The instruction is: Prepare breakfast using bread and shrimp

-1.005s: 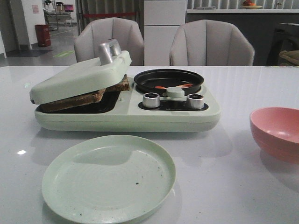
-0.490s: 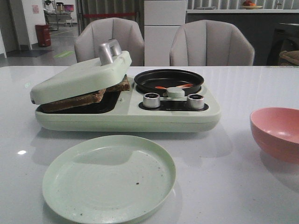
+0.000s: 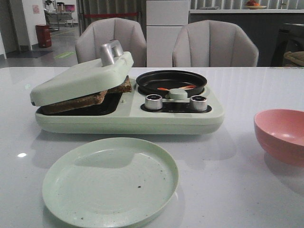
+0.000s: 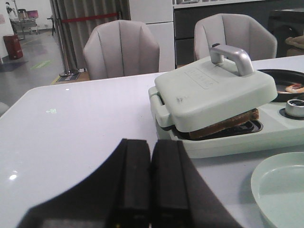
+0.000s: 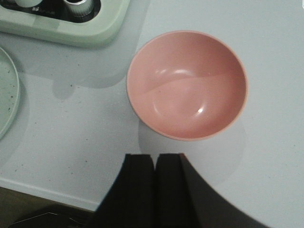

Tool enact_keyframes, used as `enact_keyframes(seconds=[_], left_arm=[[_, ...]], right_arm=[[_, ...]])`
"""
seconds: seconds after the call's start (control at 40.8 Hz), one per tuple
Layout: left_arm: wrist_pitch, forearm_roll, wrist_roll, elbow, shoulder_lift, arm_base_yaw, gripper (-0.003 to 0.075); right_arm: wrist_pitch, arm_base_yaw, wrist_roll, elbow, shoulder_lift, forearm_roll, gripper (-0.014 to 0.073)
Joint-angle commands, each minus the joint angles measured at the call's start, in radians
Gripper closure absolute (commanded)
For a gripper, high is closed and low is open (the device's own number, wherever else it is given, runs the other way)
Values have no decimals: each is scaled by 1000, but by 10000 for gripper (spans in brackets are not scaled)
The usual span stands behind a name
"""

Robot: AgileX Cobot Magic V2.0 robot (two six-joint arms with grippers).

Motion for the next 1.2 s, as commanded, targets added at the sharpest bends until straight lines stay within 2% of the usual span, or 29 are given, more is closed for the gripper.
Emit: enact_keyframes(seconds=[0.0, 0.49, 0.784, 1.079, 1.177], left_arm=[[-106, -11, -11, 30, -19, 12, 619], [-106, -13, -11, 30, -19, 119, 619], [-137, -5, -14, 30, -19, 115, 619], [-143, 20, -14, 30, -19, 58, 619], [-150, 20, -72, 30, -19, 58, 619]], right_arm=[[-52, 0, -5, -25, -10, -17, 548], [-52, 0, -5, -25, -10, -17, 548], [-52, 0, -5, -25, -10, -17, 548], [-52, 0, -5, -25, -10, -17, 548], [-52, 0, -5, -25, -10, -17, 548]])
